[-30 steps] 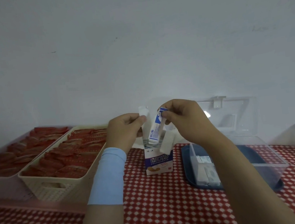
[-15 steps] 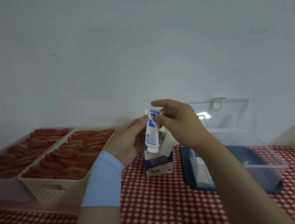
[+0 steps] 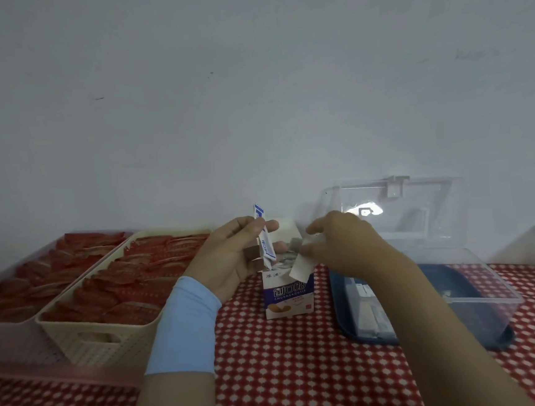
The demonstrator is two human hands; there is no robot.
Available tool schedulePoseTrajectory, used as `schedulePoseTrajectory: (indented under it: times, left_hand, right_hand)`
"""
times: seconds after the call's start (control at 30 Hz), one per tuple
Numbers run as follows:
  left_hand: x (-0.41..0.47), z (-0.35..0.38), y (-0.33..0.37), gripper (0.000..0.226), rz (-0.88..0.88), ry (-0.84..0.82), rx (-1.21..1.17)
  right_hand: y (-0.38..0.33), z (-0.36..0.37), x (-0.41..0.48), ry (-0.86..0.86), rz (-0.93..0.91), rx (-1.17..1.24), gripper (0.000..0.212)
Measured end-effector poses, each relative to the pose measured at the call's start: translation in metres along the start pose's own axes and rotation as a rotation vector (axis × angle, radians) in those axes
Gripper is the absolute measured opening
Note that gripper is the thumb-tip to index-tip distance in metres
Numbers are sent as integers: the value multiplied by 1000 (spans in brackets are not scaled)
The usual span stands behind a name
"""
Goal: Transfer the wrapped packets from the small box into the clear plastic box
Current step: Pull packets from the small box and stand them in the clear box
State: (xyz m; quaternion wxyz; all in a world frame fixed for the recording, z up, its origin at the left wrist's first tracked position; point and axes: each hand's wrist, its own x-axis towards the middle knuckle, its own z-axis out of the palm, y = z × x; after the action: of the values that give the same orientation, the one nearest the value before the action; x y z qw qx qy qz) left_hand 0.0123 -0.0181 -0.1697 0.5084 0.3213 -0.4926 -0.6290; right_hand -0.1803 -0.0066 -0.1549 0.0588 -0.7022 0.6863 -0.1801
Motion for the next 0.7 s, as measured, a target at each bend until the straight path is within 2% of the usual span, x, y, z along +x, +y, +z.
schedulePoseTrajectory:
  times: [0.07, 0.23, 0.37, 0.47, 0.53, 0.6, 0.7]
  left_hand:
    - [1, -1, 0, 30, 8, 35, 2]
    - [3, -3, 1, 16, 28, 123, 71]
    - [4, -1, 3, 14, 71, 182, 125]
    - [4, 0, 4, 12, 119, 201, 137]
    - [4, 0, 5, 11, 155, 220, 142]
    - [3, 1, 7, 14, 145, 166, 125]
    - [-4, 5, 8, 33, 25, -65, 51]
  right_hand:
    - [0, 7, 3, -11, -7, -106, 42]
    - [0, 11, 10, 47, -3, 18, 35]
    - [1, 0, 6, 145, -13, 93, 23]
    - [0, -9, 3, 241, -71, 390, 5]
    - [-4, -14, -1, 237, -101, 619, 6]
    - [-10, -18, -4, 224, -143, 796, 4]
    - [-20, -18, -9, 216, -228, 910, 5]
